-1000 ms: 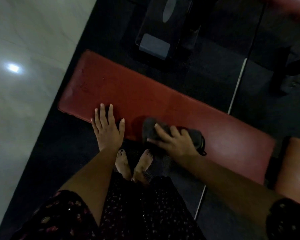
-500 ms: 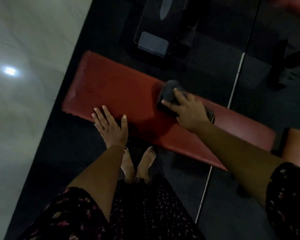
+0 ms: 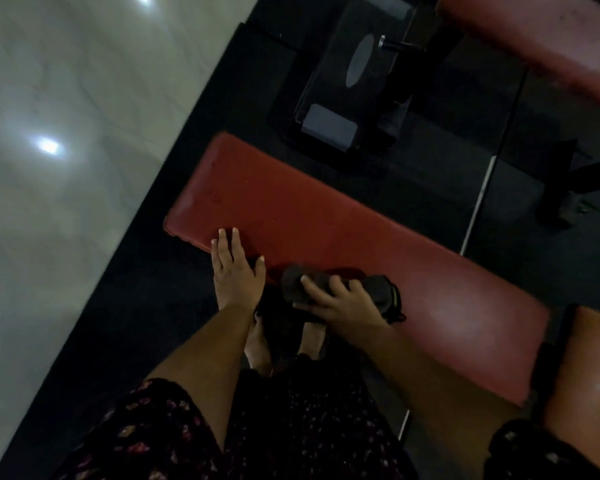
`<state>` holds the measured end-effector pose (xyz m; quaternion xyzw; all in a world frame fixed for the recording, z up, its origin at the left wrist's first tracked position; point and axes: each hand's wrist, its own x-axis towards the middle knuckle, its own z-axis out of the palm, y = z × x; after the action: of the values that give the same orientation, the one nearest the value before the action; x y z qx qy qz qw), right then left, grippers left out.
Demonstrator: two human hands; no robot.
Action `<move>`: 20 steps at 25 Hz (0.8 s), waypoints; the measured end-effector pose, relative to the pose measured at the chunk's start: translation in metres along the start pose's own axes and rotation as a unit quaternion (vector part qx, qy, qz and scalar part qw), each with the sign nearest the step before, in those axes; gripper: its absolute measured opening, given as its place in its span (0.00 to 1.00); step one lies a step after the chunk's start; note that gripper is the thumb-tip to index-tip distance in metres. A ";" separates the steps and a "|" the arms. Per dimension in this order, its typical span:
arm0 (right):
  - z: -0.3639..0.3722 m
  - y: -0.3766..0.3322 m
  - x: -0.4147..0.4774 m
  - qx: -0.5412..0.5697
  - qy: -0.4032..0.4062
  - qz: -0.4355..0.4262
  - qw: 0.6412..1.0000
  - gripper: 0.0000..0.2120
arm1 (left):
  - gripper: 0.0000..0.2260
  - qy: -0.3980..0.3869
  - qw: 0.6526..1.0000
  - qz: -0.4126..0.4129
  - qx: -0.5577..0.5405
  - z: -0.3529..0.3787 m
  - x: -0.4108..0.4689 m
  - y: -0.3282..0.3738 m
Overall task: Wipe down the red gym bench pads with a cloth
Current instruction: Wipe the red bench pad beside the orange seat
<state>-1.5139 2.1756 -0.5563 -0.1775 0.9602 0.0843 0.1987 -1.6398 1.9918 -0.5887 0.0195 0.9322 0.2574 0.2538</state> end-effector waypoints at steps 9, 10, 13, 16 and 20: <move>-0.031 0.147 0.046 0.195 -0.084 0.350 0.912 0.34 | 0.36 0.012 0.992 -0.080 -0.098 -0.001 0.004 0.013; -0.034 0.148 0.052 0.197 -0.094 0.343 0.914 0.34 | 0.36 0.019 0.991 -0.080 -0.105 0.000 0.003 0.011; -0.035 0.111 0.052 0.139 -0.094 0.233 0.958 0.36 | 0.36 0.034 0.991 -0.068 -0.113 0.002 0.001 0.004; -0.012 0.033 0.024 0.077 -0.051 0.070 0.993 0.39 | 0.36 0.041 0.990 -0.076 -0.111 0.002 0.003 0.005; -0.006 -0.033 0.012 0.033 -0.034 -0.092 0.995 0.28 | 0.31 0.094 0.981 -0.092 -0.145 -0.008 0.005 0.007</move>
<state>-1.5138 2.1398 -0.5592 -0.2550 0.9349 0.0401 0.2437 -1.6485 1.9945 -0.5814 -0.1276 0.9026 0.3657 0.1876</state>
